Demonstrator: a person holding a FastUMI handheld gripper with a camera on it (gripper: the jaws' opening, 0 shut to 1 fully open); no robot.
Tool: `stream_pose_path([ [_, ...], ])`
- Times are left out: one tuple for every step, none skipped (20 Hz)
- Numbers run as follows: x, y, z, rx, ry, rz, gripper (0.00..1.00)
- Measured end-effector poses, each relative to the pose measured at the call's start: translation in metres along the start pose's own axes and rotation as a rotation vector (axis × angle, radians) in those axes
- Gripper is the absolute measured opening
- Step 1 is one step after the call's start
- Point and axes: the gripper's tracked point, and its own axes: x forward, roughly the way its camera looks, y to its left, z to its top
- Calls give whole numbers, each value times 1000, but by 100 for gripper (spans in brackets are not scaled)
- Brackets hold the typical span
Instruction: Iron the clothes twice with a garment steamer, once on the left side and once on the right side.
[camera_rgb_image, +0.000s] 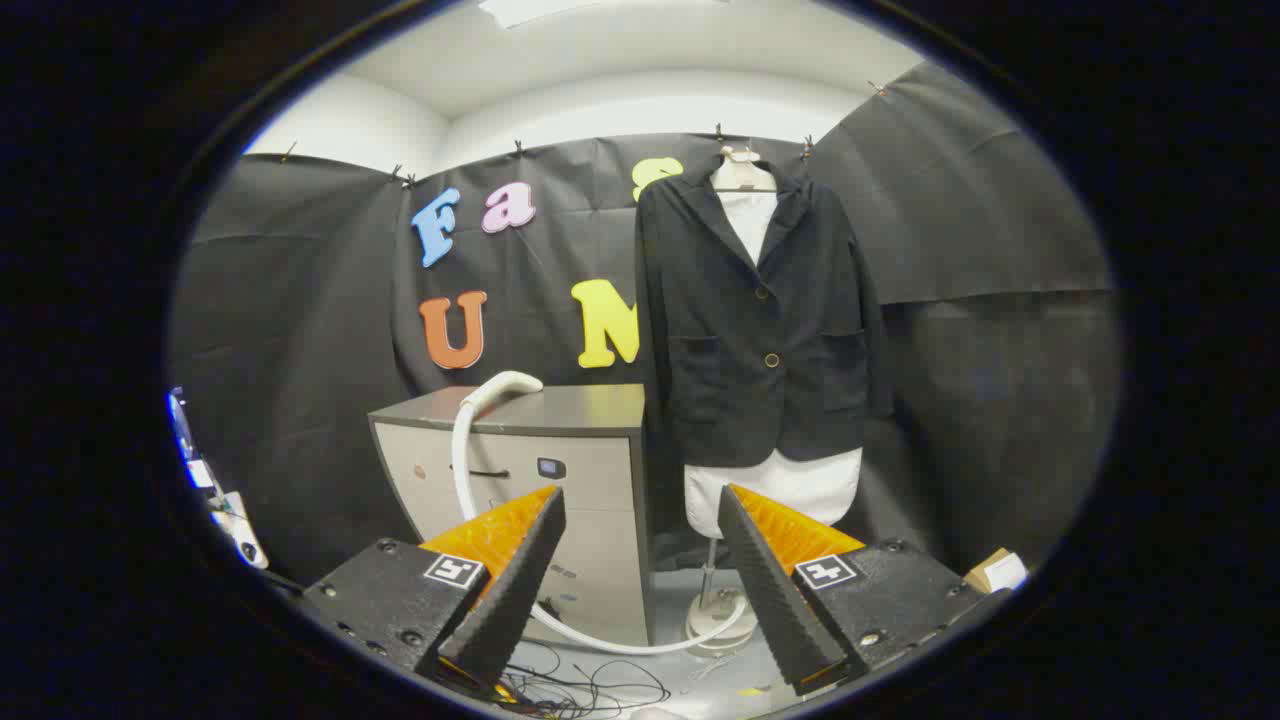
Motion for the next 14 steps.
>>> stream_pose_path([
  [0,0,-1,1,2,-1,98],
  [0,0,-1,1,4,-2,98],
  [1,0,-1,2,6,-3,98],
  [2,0,0,3,8,-1,98],
  [3,1,-1,2,9,-1,98],
  [4,0,-1,2,12,-2,98],
  [5,0,-1,2,14,-2,98],
  [6,1,-1,2,16,-2,98],
  [8,1,-1,2,17,-2,98],
  [9,1,0,2,17,-2,98],
  [11,2,1,2,16,-1,98],
  [13,3,3,1,19,1,98],
  [14,5,4,3,19,4,98],
  [16,7,7,4,21,7,98],
])
